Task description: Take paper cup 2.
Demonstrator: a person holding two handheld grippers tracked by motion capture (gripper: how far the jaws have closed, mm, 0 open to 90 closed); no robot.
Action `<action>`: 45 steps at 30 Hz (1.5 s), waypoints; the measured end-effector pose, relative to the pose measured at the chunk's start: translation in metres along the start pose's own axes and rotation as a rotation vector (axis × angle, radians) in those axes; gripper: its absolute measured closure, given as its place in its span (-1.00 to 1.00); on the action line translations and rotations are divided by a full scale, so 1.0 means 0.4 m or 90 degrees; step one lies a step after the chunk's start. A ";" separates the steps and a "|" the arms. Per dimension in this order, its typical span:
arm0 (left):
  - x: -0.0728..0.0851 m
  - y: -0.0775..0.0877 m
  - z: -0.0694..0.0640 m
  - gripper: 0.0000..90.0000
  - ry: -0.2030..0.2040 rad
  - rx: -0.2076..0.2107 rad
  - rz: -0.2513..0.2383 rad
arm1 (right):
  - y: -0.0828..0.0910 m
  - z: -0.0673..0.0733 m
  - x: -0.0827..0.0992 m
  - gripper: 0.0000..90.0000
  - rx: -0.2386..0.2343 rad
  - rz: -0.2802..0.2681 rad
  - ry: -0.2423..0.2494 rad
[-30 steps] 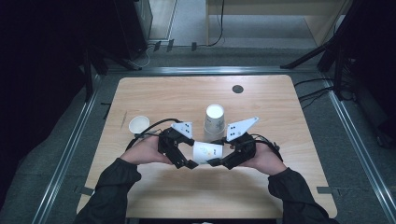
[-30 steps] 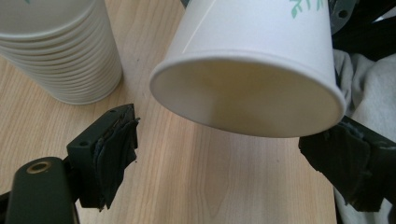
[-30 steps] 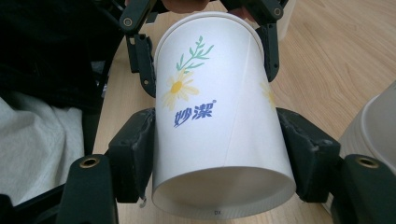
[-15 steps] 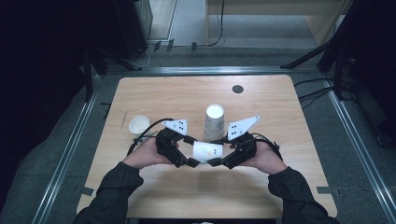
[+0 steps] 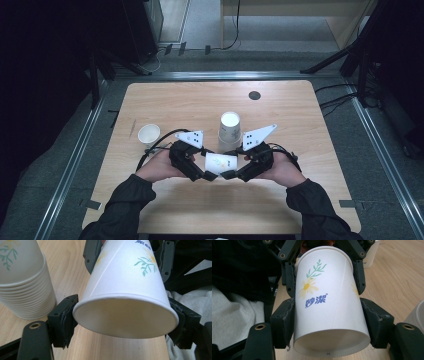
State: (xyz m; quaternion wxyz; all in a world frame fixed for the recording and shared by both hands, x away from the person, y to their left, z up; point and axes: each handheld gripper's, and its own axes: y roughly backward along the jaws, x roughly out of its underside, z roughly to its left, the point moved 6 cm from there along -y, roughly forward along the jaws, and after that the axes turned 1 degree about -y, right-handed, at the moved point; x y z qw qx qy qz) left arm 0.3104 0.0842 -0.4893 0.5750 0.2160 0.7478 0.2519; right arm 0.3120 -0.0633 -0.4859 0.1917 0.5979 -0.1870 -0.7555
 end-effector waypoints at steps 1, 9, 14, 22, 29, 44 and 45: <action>0.000 0.000 0.000 -0.52 0.000 0.000 0.000 | 0.000 0.000 0.000 -0.24 0.000 0.000 0.000; 0.002 0.006 -0.001 -0.45 -0.008 -0.002 0.007 | -0.004 0.000 0.001 -0.22 0.000 0.007 -0.003; 0.001 0.014 0.004 -0.45 0.000 -0.009 0.005 | -0.003 -0.002 0.000 -0.33 0.002 0.003 -0.009; -0.011 0.048 0.010 -0.45 0.002 -0.025 0.042 | -0.008 -0.007 0.008 -0.38 0.019 0.015 -0.006; -0.023 0.061 0.012 -0.45 -0.015 -0.042 0.108 | -0.010 -0.011 0.017 -0.38 0.034 0.023 -0.005; -0.029 -0.003 -0.004 -0.45 -0.054 -0.051 0.237 | -0.041 -0.002 0.035 -0.35 0.038 0.055 0.006; -0.029 -0.003 -0.004 -0.45 -0.054 -0.051 0.237 | -0.041 -0.002 0.035 -0.35 0.038 0.055 0.006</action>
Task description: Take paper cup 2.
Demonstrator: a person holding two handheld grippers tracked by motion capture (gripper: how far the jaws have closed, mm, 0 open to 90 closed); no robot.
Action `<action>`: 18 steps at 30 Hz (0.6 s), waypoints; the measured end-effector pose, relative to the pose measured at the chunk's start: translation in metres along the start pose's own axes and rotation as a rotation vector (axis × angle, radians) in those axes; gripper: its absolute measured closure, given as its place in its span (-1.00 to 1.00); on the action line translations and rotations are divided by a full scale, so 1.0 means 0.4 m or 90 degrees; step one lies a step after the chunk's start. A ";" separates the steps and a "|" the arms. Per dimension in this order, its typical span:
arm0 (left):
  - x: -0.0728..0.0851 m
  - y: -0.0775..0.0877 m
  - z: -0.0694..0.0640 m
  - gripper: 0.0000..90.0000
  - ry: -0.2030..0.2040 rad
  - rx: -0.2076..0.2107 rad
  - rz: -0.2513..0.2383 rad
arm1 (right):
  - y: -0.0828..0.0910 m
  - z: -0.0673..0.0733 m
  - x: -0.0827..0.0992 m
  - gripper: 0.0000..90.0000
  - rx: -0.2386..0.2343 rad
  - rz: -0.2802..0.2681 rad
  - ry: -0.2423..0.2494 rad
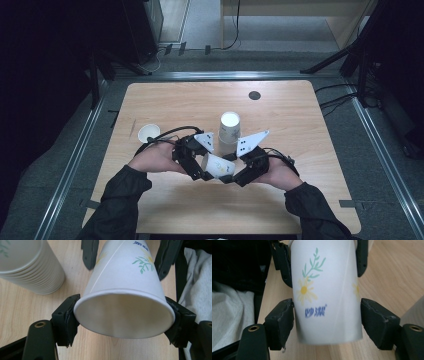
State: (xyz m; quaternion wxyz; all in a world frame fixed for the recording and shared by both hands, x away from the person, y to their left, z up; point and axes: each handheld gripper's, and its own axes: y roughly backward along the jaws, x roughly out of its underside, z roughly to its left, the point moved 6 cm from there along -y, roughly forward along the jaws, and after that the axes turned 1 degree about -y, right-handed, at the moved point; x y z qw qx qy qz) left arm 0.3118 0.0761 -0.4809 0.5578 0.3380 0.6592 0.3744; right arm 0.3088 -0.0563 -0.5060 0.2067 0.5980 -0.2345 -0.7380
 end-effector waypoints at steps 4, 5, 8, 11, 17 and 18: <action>-0.006 -0.012 -0.002 -0.45 -0.005 0.004 0.006 | -0.020 0.004 0.006 -0.27 -0.001 0.021 0.013; -0.007 -0.014 -0.002 -0.45 -0.004 0.006 0.007 | -0.022 0.005 0.007 -0.26 -0.002 0.025 0.013; -0.004 -0.016 -0.001 -0.45 -0.005 0.007 0.003 | -0.025 0.004 0.010 -0.23 0.002 0.035 0.019; -0.003 -0.015 0.001 -0.51 -0.004 0.009 -0.005 | -0.024 0.004 0.008 -0.24 0.001 0.032 0.018; 0.000 -0.008 0.006 -0.70 0.007 0.006 -0.033 | 0.002 -0.005 0.000 -0.24 0.012 0.006 0.013; 0.001 -0.005 0.008 -0.70 0.014 0.012 -0.047 | 0.002 -0.005 0.000 -0.24 0.012 0.006 0.013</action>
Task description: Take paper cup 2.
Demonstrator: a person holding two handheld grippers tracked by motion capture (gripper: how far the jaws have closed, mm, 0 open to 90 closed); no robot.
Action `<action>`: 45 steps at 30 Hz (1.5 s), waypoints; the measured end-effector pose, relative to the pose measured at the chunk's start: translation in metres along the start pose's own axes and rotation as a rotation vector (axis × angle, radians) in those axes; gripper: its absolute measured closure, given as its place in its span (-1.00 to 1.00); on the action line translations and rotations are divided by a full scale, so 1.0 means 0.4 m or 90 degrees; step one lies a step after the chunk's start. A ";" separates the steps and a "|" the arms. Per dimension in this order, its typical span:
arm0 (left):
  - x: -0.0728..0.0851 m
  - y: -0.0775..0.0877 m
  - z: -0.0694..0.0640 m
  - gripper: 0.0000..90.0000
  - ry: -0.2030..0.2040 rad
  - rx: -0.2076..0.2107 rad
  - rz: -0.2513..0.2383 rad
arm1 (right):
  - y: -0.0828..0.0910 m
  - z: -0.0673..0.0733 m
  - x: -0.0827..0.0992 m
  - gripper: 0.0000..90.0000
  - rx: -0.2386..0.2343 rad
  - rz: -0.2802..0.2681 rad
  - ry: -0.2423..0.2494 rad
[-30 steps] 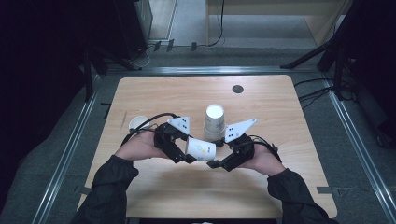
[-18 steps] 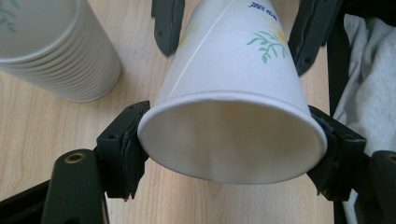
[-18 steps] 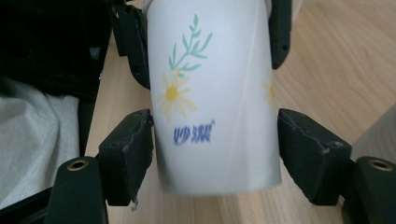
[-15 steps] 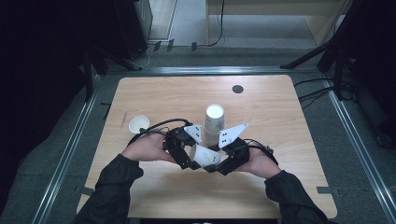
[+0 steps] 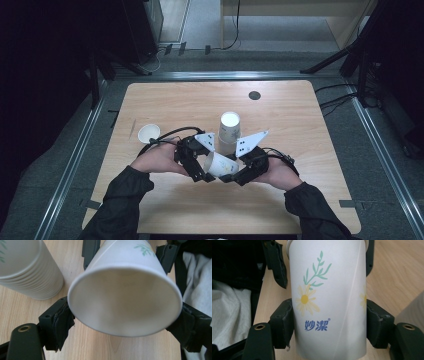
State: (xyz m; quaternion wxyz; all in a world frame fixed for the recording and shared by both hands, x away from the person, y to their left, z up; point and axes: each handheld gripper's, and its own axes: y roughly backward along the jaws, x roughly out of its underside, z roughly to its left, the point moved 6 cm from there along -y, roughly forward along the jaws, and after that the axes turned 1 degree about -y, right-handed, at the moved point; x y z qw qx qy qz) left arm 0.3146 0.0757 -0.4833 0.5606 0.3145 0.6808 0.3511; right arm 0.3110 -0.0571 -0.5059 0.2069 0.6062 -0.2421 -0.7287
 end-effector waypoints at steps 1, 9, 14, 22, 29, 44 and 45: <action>0.002 0.003 0.003 -0.70 0.005 0.000 -0.009 | 0.009 -0.002 0.000 -0.25 0.001 -0.007 -0.002; 0.017 0.025 0.015 -0.69 0.029 -0.003 -0.074 | 0.034 -0.011 -0.007 -0.25 0.002 -0.033 -0.014; 0.027 0.024 0.014 -0.69 0.056 0.002 -0.125 | 0.037 -0.014 -0.012 -0.25 -0.002 -0.042 -0.016; 0.025 0.010 0.004 -0.68 0.064 0.000 -0.153 | 0.028 -0.013 -0.017 -0.25 -0.019 -0.045 -0.018; 0.015 0.015 0.003 -0.62 0.070 0.000 -0.193 | 0.018 -0.011 -0.021 -0.25 -0.031 -0.043 -0.020; 0.018 0.019 0.002 -0.45 0.059 0.002 -0.188 | 0.013 -0.010 -0.022 -0.26 -0.028 -0.037 -0.022; 0.018 0.020 0.002 -0.45 0.059 0.001 -0.188 | 0.013 -0.009 -0.022 -0.26 -0.031 -0.037 -0.024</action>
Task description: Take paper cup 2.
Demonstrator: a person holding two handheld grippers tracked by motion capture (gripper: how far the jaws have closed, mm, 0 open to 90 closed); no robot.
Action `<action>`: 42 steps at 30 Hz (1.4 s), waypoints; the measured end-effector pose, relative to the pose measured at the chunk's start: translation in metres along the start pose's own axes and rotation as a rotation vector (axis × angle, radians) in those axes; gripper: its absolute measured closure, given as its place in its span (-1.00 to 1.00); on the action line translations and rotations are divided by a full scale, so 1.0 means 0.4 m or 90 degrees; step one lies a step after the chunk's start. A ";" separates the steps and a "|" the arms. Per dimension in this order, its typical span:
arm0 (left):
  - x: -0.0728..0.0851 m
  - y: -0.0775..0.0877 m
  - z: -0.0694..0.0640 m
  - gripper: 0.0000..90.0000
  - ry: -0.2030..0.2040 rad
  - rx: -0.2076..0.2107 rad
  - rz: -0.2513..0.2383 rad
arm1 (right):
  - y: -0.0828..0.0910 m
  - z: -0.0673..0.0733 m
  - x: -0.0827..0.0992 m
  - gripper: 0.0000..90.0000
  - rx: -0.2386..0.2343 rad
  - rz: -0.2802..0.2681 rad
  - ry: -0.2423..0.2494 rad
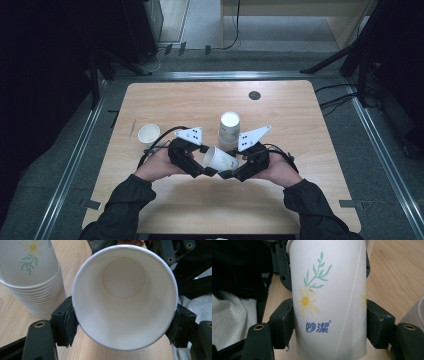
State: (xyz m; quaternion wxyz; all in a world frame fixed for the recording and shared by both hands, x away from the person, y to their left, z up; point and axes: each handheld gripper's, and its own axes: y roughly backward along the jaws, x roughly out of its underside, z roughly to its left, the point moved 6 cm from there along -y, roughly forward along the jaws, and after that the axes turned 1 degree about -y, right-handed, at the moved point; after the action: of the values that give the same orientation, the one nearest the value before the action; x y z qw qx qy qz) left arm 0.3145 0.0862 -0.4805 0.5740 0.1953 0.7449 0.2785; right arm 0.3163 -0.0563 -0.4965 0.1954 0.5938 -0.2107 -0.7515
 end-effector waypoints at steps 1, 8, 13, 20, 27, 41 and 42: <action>0.000 0.001 0.000 -0.45 -0.001 0.000 0.001 | 0.000 0.001 0.000 -0.27 -0.001 0.001 -0.001; -0.003 0.009 0.002 -0.45 -0.004 -0.005 0.016 | 0.001 0.000 0.002 -0.34 0.003 0.000 -0.001; -0.008 0.017 0.003 -0.45 -0.023 -0.025 0.073 | 0.000 -0.003 0.008 -0.35 0.013 0.007 0.002; -0.011 -0.002 0.004 -0.45 -0.053 -0.048 0.157 | -0.014 -0.007 0.015 -0.34 0.020 0.018 0.004; -0.024 -0.017 -0.003 -0.45 -0.068 -0.047 0.184 | -0.038 -0.005 0.024 -0.30 0.019 0.039 0.008; -0.026 -0.005 0.004 -0.66 -0.049 -0.021 0.120 | -0.015 -0.009 0.017 -0.25 0.025 0.012 0.009; -0.025 -0.001 0.005 -0.66 -0.048 -0.021 0.114 | -0.015 -0.009 0.017 -0.25 0.025 0.012 0.009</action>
State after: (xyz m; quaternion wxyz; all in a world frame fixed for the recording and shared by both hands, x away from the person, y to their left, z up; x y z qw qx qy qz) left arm 0.3190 0.0799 -0.4736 0.5772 0.2621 0.6977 0.3336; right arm 0.3180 -0.0554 -0.5059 0.1923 0.6007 -0.2301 -0.7411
